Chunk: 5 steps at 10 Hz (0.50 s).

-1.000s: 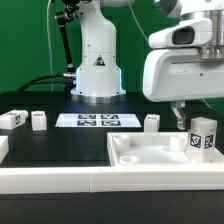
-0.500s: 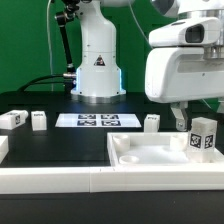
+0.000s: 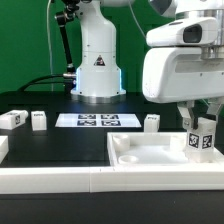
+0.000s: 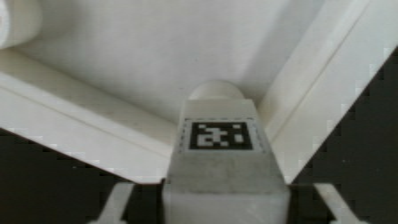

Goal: Assemble square table

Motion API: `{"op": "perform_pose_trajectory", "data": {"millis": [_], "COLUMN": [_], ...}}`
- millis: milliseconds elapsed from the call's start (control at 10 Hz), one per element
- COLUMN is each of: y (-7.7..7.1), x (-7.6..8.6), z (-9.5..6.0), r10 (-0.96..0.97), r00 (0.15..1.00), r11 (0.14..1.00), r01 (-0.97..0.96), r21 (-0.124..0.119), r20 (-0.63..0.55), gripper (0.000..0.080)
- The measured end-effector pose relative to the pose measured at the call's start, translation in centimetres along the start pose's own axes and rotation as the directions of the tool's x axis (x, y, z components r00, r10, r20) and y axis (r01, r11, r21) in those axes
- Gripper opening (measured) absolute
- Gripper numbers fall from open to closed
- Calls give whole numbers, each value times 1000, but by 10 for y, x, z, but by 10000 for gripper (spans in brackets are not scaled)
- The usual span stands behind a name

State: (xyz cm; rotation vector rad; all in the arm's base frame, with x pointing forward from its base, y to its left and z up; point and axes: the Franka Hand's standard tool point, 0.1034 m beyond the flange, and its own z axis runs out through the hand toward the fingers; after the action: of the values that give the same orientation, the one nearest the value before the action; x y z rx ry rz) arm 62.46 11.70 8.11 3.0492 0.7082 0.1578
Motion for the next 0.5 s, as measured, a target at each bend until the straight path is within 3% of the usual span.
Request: {"op": "perform_pose_trajectory", "data": {"millis": [200, 500], "y": [0, 1], "x": [0, 0], "z": [0, 0], "r10": [160, 475], "r00": [987, 880], "r11": [987, 880], "r01": [-160, -475], "r21": [1, 9], "r20": [0, 1], "gripper": [288, 288]}}
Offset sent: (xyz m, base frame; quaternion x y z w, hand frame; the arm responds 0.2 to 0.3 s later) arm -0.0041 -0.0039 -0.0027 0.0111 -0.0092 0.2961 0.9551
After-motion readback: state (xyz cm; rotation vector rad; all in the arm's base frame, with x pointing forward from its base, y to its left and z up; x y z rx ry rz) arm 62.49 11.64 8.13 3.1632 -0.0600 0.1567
